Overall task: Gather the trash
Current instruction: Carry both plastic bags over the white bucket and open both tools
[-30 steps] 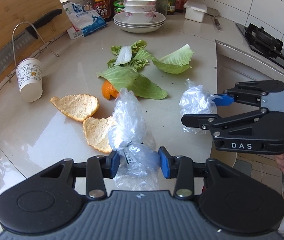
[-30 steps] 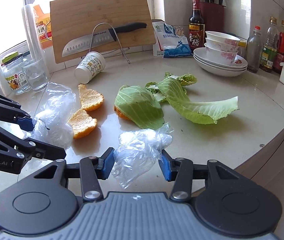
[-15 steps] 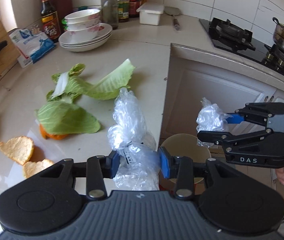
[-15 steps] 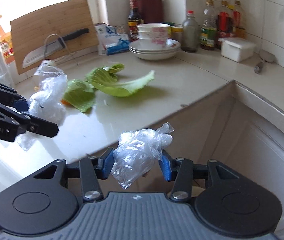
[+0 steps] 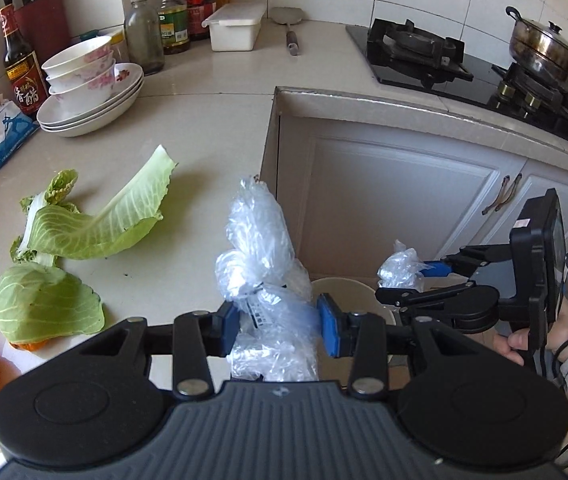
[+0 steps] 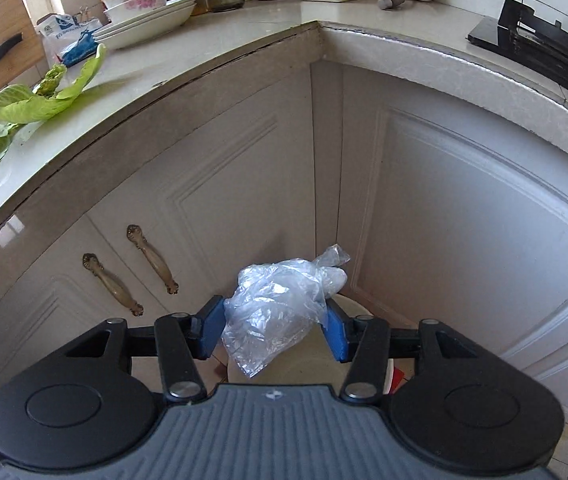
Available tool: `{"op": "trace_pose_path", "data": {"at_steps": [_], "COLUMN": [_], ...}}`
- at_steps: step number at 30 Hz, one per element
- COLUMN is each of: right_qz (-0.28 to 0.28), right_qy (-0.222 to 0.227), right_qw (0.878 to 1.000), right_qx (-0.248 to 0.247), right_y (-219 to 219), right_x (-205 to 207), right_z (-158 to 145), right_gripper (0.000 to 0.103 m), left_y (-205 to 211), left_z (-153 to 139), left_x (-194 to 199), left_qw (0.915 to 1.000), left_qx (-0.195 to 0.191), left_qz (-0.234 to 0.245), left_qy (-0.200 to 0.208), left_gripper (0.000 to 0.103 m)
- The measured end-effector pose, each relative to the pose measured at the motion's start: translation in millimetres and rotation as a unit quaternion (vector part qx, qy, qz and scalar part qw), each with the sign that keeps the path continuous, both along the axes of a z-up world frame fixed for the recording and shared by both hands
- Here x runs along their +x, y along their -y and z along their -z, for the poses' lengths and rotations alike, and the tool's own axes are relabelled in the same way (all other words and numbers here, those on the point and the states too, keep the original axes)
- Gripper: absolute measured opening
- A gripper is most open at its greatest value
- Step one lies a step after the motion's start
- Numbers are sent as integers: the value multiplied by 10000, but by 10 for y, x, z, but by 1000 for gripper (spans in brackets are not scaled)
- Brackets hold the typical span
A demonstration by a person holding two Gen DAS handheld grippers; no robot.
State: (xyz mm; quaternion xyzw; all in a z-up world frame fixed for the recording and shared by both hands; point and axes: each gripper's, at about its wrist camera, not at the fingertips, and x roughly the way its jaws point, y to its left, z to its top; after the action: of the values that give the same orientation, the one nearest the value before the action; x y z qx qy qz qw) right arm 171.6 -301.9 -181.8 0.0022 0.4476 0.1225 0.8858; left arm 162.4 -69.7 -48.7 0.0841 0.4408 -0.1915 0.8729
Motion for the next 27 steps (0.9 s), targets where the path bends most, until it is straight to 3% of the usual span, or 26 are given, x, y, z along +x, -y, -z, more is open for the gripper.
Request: {"op": "trace_pose_path", "data": {"at_steps": [5, 13, 22, 27], "right_qz": [73, 177, 316, 467], "right_qy": [6, 197, 555, 804], "right_qw": [10000, 9996, 9973, 9940], "right_qx": [-14, -130, -360, -577], "right_y": [41, 133, 268, 333], "right_x": [39, -41, -324, -517], "right_z": [15, -188, -570, -772], "right_gripper": [85, 99, 103, 103], "left_y": [46, 220, 617, 882], "left_z": [50, 168, 428, 710], "left_x": [60, 173, 317, 424], "left_qw": [10000, 9998, 9985, 9975], "left_qx": [15, 3, -55, -34], "left_qz": [6, 160, 439, 497], "left_qy": [-56, -136, -321, -501], "left_gripper": [40, 40, 40, 40]}}
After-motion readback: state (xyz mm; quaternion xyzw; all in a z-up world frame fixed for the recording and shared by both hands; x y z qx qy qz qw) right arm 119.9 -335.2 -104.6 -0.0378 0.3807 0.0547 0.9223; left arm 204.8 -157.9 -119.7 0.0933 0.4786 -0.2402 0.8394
